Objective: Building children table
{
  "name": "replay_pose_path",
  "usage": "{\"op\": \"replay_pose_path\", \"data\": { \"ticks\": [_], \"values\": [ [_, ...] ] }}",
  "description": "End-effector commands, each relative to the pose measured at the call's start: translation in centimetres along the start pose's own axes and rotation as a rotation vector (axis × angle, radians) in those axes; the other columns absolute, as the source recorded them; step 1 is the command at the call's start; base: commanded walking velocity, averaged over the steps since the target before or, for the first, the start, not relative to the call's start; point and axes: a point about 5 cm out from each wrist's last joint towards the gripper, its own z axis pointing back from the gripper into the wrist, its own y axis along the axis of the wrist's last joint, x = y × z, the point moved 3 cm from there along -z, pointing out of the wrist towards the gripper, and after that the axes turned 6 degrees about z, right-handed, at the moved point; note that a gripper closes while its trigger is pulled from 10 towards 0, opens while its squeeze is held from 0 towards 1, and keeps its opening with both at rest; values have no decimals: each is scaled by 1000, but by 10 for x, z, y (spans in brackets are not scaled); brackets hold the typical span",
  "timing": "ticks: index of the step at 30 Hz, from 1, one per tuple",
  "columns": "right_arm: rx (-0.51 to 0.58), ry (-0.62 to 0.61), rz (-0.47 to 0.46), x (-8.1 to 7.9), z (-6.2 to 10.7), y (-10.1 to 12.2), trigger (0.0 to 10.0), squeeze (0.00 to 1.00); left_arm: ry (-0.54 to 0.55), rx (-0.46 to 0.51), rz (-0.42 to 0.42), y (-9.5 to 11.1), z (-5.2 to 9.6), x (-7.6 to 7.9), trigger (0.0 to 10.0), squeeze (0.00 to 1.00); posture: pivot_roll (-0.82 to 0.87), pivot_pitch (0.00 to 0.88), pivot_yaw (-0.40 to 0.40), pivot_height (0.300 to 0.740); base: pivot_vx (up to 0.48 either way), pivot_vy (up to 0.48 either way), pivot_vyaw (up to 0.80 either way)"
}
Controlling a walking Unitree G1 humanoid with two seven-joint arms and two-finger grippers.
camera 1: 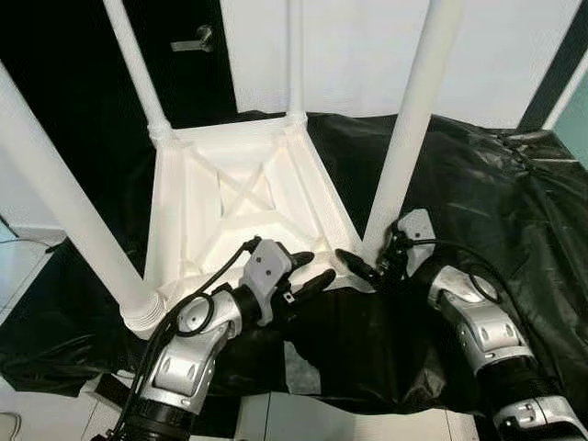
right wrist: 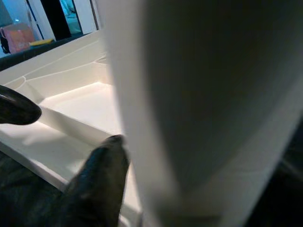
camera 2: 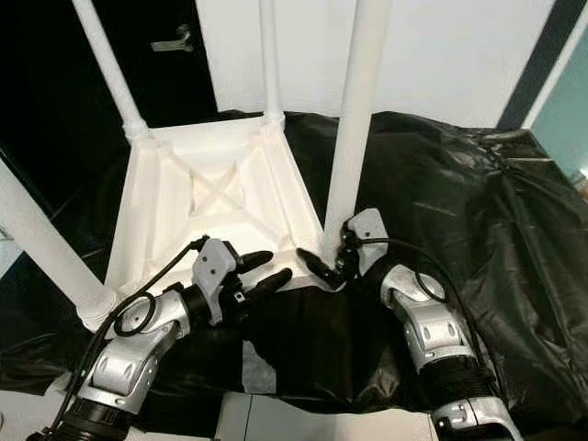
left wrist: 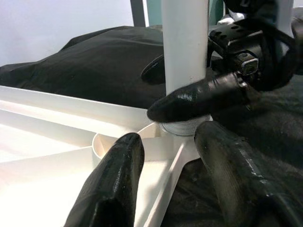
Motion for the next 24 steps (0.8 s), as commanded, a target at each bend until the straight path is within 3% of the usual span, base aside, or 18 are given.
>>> {"op": "replay_pose_path", "data": {
  "ticks": [1,8,13,14,15,22,24],
  "values": [
    [-35,85,14,-8,-2,-9,0,0,49,-6,5,-3,3,-4,10000,0,36,0,-13,740,0,0,0],
    [-48,100,10,-6,1,-13,0,0,56,-8,8,-4,5,-3,10000,0,48,0,-20,740,0,0,0],
    [-86,-21,2,5,7,-21,0,0,57,-13,11,-5,7,-2,10000,0,47,0,-14,740,0,0,0],
    [-111,-69,24,8,8,-24,1333,0,57,-14,11,-6,8,-2,10000,0,47,0,-14,740,0,0,0],
    [-128,-134,28,12,9,-27,10000,0,55,-17,12,-6,8,-2,10000,0,45,0,-9,740,0,0,0],
    [-177,-341,-24,14,13,-36,10000,0,45,-22,15,-7,10,0,10000,0,44,0,-2,740,0,0,0],
    [-177,-341,-24,14,13,-36,10000,0,45,-22,15,-7,10,0,10000,0,44,0,-2,740,0,0,0]
  ]
}}
